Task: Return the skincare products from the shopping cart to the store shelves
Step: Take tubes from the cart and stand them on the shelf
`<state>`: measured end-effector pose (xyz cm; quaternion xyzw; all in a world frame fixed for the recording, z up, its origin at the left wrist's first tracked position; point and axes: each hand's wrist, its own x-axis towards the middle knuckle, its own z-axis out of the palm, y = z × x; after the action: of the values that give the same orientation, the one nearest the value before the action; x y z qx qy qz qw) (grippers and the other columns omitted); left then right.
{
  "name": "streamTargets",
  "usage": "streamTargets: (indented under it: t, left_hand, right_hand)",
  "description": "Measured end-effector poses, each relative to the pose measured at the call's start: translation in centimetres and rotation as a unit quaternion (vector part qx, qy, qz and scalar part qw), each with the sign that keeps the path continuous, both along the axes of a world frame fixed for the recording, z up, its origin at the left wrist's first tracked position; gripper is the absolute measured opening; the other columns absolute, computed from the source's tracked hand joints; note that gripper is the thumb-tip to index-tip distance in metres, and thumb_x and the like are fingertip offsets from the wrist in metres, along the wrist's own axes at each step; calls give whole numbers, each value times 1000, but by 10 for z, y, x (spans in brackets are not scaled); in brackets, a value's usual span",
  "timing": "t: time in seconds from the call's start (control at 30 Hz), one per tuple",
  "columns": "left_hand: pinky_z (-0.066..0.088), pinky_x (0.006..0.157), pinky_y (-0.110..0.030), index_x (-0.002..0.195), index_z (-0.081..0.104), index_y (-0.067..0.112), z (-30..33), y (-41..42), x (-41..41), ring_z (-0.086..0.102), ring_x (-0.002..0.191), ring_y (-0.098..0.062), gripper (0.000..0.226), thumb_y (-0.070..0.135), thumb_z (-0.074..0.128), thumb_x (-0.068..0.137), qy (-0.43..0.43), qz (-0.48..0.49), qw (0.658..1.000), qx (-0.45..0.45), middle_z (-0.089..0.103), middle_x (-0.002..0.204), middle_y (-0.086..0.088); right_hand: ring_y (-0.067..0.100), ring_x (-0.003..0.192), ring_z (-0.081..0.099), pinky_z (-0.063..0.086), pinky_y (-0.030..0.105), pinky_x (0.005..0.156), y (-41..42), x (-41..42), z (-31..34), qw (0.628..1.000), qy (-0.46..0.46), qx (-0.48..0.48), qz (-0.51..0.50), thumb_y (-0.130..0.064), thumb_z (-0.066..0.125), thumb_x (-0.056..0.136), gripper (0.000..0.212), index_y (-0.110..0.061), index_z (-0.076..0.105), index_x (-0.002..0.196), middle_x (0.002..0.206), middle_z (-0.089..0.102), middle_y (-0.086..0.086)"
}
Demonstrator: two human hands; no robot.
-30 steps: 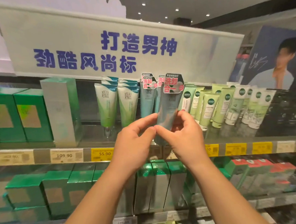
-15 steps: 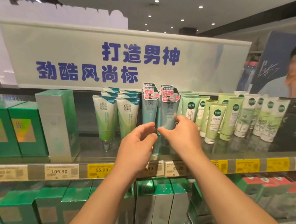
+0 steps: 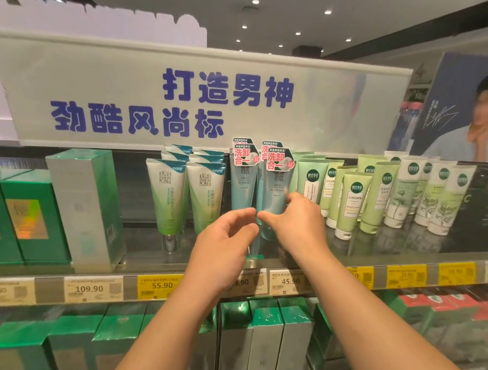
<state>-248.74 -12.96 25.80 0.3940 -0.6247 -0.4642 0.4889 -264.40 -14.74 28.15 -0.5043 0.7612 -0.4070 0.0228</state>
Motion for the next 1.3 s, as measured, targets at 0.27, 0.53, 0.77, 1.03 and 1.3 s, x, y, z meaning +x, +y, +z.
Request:
streamTargets:
  t: [0.27,0.53,0.77,1.03,1.3]
  left_hand:
    - [55,101,-44,111,71,44,6,9,5,69,106,-4,24,27,65,96,8,1,1000,-9,74,109,22]
    - [55,101,-45,115,71,38,11,22,14,69,109,-5,36,40,66,80,59,-4,998,-18,76,111,16]
    - [52,105,-47,115,72,36,10,35,20,69,113,-7,42,44,72,74,82,-20,996,-30,76,112,12]
    - [58,99,-42,117,71,27,3,61,27,71,109,-12,27,13,70,95,122,-74,990,-3,77,111,6]
    - [59,92,-40,113,72,31,-28,84,17,71,108,-13,37,35,71,76,133,-135,980,55,77,112,6]
  right_hand:
    - [25,100,68,51,31,75,4,3,2,1000,-2,13,9,-47,85,80,53,-16,65,119,110,73,3]
    - [22,100,69,58,40,85,22,2,2,999,-14,17,25,-49,79,80,58,-18,62,126,101,71,-4]
    - [21,122,58,49,41,103,52,4,-4,999,-25,-36,17,-51,68,90,53,-22,60,134,129,64,-3]
    - [9,122,57,45,34,104,106,9,-16,988,-98,-115,35,-42,67,94,27,-32,67,119,122,65,-12]
    - [1,103,67,51,29,90,165,13,-43,958,-252,-135,30,-35,70,96,16,-36,73,111,110,72,-11]
